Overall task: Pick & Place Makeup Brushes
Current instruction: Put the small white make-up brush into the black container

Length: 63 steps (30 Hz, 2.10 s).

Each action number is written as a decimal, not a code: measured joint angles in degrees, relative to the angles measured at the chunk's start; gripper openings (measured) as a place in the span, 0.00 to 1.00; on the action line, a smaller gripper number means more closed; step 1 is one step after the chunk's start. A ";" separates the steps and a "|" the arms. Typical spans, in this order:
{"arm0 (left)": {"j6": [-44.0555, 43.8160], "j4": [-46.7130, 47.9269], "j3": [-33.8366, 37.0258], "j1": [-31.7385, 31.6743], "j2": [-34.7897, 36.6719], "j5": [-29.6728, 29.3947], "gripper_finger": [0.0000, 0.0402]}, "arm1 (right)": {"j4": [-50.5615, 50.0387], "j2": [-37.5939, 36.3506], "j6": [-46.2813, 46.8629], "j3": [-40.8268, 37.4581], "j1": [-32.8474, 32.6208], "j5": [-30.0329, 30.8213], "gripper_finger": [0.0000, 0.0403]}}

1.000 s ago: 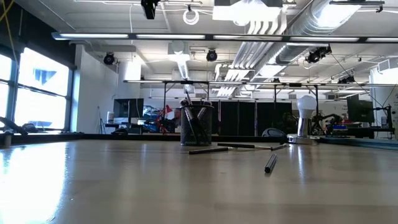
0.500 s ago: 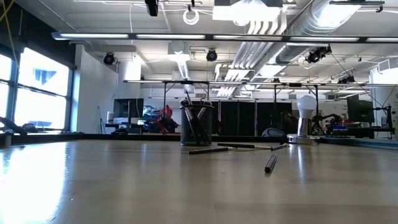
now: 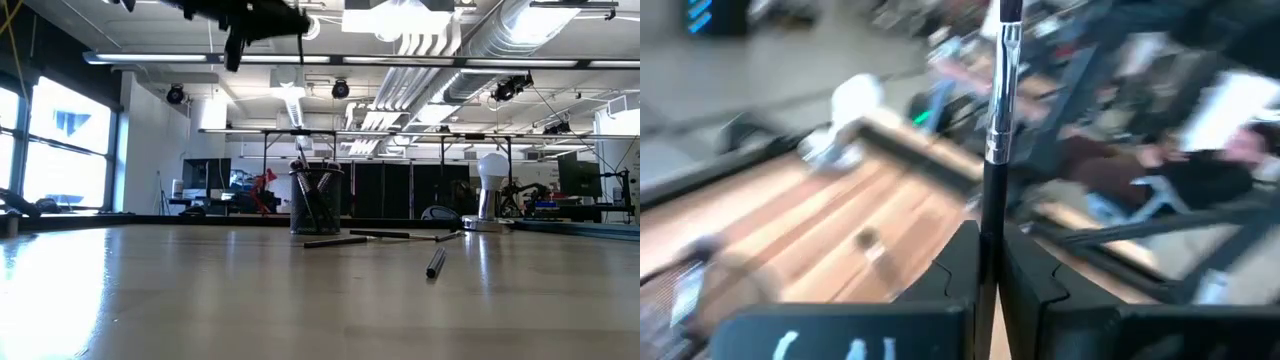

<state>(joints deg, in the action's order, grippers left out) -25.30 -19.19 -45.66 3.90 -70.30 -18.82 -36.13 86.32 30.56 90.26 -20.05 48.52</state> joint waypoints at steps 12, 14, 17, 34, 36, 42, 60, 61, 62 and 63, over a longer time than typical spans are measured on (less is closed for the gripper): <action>5.28 24.56 -19.54 -16.50 -14.04 6.06 0.03 | -39.57 -4.72 29.19 -4.34 -2.33 -10.22 0.29; 5.82 25.34 -22.02 -18.08 -16.60 5.42 0.03 | -39.40 -4.68 30.52 -6.80 -3.35 -10.97 0.29; 7.48 21.38 -23.54 -20.12 -20.37 5.11 0.03 | -37.60 -4.70 32.61 -11.16 -4.64 -12.83 0.29; 3.17 9.63 -18.05 -21.25 -29.75 6.03 0.12 | -35.30 -10.85 42.93 -21.86 -11.00 -15.61 0.29; 4.52 8.06 -18.52 -20.64 -29.38 4.86 0.19 | -35.31 -12.40 42.93 -21.86 -11.07 -14.09 0.29; 8.06 9.25 -18.30 -19.91 -29.28 1.79 0.31 | -34.08 -16.17 42.95 -21.86 -11.05 -9.48 0.29; 8.37 39.55 -29.47 -16.72 -12.03 9.75 0.03 | -31.39 -17.31 42.67 -21.84 -9.08 -6.31 0.29; 8.07 42.41 -29.94 -15.87 -11.97 10.70 0.04 | -31.12 -17.22 42.65 -21.85 -9.06 -5.97 0.29; 7.24 45.63 -30.29 -14.84 -11.90 11.11 0.05 | -30.77 -17.00 42.65 -21.84 -8.76 -5.60 0.29; 6.57 48.06 -30.65 -13.60 -11.82 11.08 0.04 | -30.42 -16.79 42.62 -21.84 -8.45 -5.46 0.29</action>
<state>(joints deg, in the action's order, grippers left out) -18.73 28.87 -76.31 -9.69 -82.12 -7.74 -66.55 69.54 73.18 68.42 -28.50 43.06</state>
